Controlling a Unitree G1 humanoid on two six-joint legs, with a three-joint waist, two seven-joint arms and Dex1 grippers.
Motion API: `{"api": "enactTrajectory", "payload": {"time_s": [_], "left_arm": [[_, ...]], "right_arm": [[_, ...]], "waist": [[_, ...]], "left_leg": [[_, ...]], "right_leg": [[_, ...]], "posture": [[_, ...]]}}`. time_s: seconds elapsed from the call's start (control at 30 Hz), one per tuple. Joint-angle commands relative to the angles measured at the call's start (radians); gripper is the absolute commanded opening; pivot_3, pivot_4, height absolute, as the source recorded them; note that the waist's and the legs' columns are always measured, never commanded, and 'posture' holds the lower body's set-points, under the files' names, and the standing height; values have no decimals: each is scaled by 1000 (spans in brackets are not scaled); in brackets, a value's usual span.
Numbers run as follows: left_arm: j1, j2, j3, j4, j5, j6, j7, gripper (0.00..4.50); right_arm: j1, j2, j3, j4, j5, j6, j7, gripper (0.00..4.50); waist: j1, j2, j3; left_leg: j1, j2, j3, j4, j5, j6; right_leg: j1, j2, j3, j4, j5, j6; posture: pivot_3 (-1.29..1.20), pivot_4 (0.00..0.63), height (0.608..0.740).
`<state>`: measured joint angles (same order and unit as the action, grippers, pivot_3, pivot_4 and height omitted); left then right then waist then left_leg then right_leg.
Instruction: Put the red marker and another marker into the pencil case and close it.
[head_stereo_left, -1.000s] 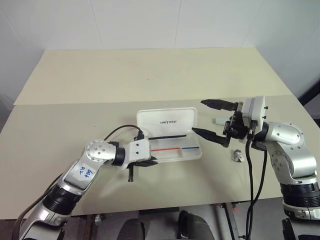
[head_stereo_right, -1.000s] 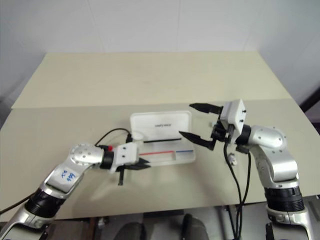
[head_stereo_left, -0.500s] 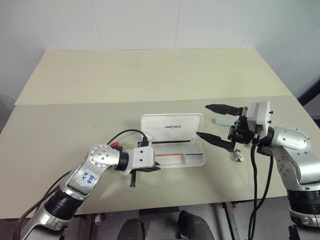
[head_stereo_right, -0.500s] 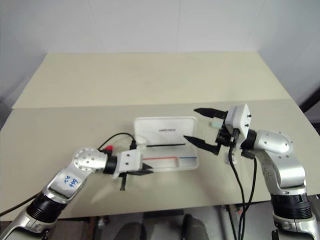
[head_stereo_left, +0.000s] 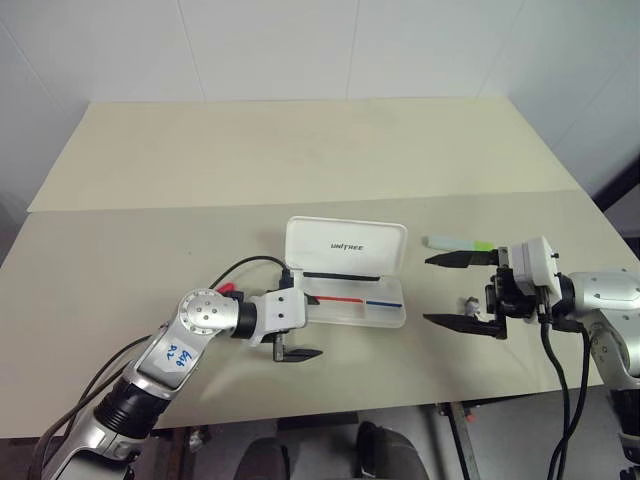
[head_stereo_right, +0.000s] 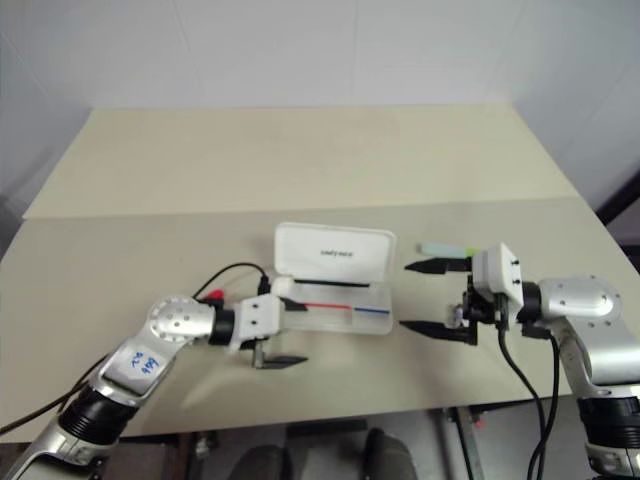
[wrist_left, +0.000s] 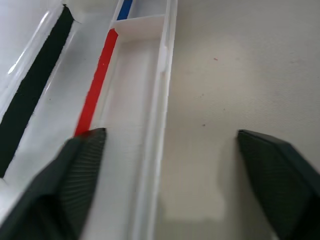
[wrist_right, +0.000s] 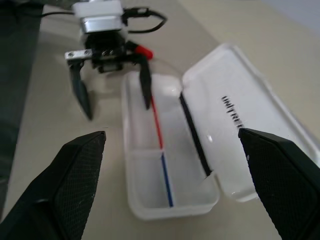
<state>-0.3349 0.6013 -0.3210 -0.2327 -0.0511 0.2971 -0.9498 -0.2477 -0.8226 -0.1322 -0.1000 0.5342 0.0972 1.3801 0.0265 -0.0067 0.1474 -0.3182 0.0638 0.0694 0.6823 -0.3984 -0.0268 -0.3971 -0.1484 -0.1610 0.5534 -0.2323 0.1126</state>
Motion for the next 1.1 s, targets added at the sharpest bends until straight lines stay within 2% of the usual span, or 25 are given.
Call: {"api": "enactTrajectory", "payload": {"time_s": [0.03,0.53,0.73,0.93,1.1], "left_arm": [[20,-20,57,-38,-55,-34,13,4479],[197,54,230,-138,-137,-66,21,4479],[247,40,229,-133,-156,-98,13,4479],[295,-18,226,-103,-178,-175,24,4479],[316,-11,243,-78,-195,-200,5,4479]], "right_arm": [[-17,-18,9,19,-17,-56,56,4500],[-141,54,95,156,-66,-124,91,4500],[-191,80,111,196,-81,-143,91,4500],[-206,85,116,202,-84,-143,93,4500],[-228,95,124,217,-89,-147,91,4500]], "waist": [[0,0,0],[-3,1,1],[-4,1,1],[-3,1,1],[-4,1,1]], "left_leg": [[0,0,0,0,0,0],[1,0,0,0,0,0],[1,0,0,0,0,0],[0,0,0,0,0,-1],[1,0,0,0,0,-1]], "right_leg": [[0,0,0,0,0,0],[0,0,0,0,0,0],[0,0,0,0,0,0],[0,0,-1,0,0,0],[0,0,-1,0,0,0]], "posture": [[0,150,740],[0,150,740],[0,150,740],[0,150,740],[0,150,740]]}}
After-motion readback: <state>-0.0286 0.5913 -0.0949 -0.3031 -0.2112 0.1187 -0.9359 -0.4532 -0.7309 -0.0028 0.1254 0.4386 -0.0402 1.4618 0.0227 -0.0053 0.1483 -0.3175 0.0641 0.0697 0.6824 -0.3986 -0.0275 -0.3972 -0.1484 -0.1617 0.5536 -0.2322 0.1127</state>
